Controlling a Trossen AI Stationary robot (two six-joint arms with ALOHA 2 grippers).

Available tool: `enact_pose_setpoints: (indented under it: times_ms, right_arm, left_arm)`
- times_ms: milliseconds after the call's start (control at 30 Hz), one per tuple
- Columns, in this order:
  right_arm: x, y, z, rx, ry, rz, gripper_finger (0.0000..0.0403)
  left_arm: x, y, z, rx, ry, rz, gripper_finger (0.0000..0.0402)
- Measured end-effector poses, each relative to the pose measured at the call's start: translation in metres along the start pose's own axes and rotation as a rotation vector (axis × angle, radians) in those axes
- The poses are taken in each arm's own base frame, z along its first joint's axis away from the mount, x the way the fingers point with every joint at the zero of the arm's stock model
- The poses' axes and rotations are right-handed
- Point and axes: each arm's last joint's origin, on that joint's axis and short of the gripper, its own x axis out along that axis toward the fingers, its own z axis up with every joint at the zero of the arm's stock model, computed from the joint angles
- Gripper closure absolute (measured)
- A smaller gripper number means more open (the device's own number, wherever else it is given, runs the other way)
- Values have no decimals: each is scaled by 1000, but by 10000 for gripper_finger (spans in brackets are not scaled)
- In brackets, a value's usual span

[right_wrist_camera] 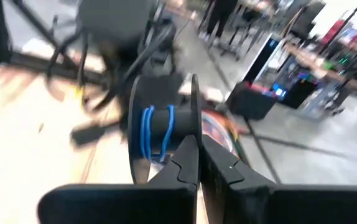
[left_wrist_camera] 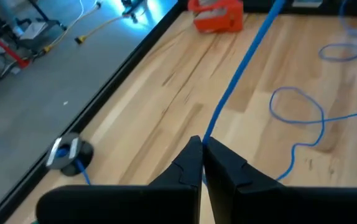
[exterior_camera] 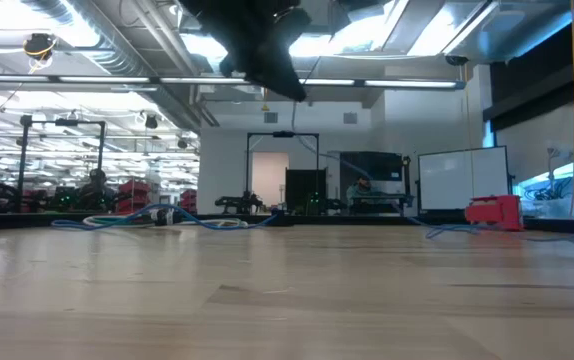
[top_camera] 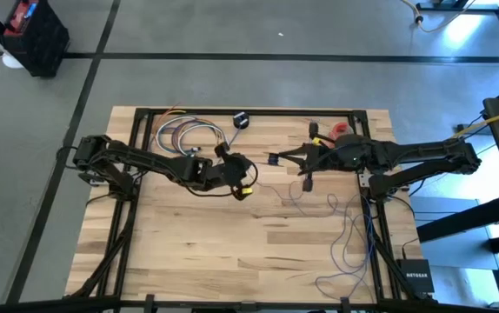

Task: Coil cords
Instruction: Coil the blue wire onto the black spool

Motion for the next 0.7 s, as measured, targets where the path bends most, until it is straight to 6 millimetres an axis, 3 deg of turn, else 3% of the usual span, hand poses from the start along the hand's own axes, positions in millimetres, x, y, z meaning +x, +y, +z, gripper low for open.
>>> enact_pose_setpoints:
  times_ms: [367,700]
  right_arm:
    - [13,8,-25,-28,247,-29,398]
    - [59,18,-49,-97,395,-227,398]
  left_arm:
    - [-44,23,23,-72,-109,-30,396]
    - [-55,20,33,-120,-189,-79,396]
